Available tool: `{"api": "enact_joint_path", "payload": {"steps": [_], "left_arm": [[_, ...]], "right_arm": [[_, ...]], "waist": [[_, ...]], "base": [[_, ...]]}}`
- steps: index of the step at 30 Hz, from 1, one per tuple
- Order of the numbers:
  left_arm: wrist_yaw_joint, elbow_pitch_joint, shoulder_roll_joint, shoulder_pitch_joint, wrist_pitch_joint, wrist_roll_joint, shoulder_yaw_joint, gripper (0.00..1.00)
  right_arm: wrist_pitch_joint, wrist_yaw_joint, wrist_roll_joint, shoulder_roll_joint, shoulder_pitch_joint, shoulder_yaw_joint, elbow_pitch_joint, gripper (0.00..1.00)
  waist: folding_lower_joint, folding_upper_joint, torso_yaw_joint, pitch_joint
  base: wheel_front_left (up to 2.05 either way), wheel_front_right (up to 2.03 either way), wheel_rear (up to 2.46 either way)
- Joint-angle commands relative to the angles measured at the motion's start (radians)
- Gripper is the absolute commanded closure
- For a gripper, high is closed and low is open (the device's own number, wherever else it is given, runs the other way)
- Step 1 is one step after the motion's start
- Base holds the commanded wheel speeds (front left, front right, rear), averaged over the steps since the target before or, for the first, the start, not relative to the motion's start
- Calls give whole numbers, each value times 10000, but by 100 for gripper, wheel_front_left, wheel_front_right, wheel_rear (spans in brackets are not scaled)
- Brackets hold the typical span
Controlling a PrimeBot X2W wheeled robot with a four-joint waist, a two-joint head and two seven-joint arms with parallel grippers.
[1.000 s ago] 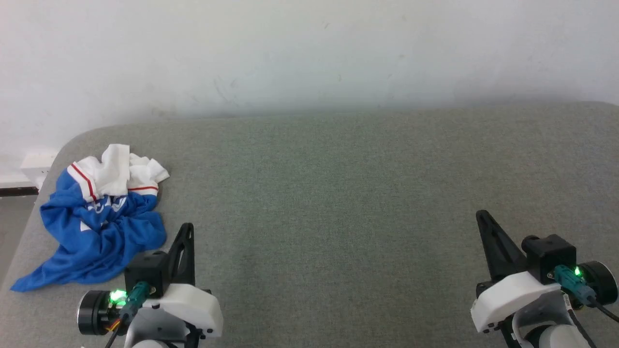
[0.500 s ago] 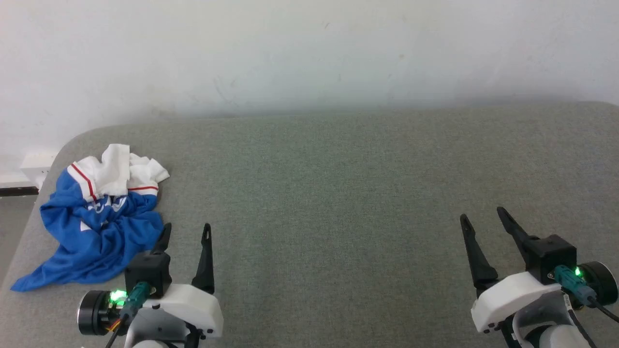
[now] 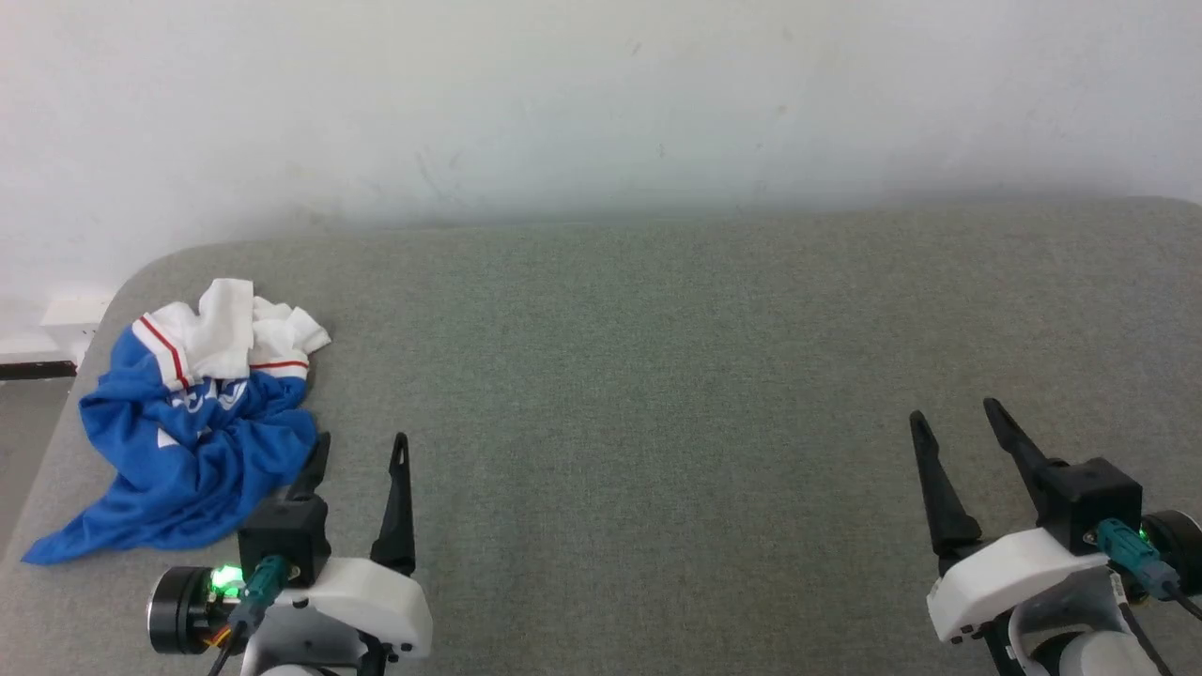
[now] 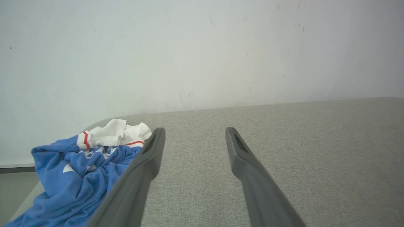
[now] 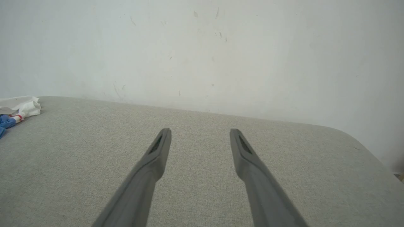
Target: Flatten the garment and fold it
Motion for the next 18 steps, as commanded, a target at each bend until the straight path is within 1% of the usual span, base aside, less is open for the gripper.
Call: {"api": "enact_joint_path", "payload": {"steps": [1, 18], "left_arm": [[-12, -69, 52, 140, -110, 1, -3, 0], [-24, -189, 118, 314, -443, -25, -30, 0]], "right_arm": [[-107, -1, 118, 5, 70, -51, 25, 0], [-440, -3, 293, 10, 131, -263, 68, 0]], "waist": [[0, -1, 6, 0], [0, -1, 227, 6]], "base": [[0, 0, 0], [0, 0, 0]]}}
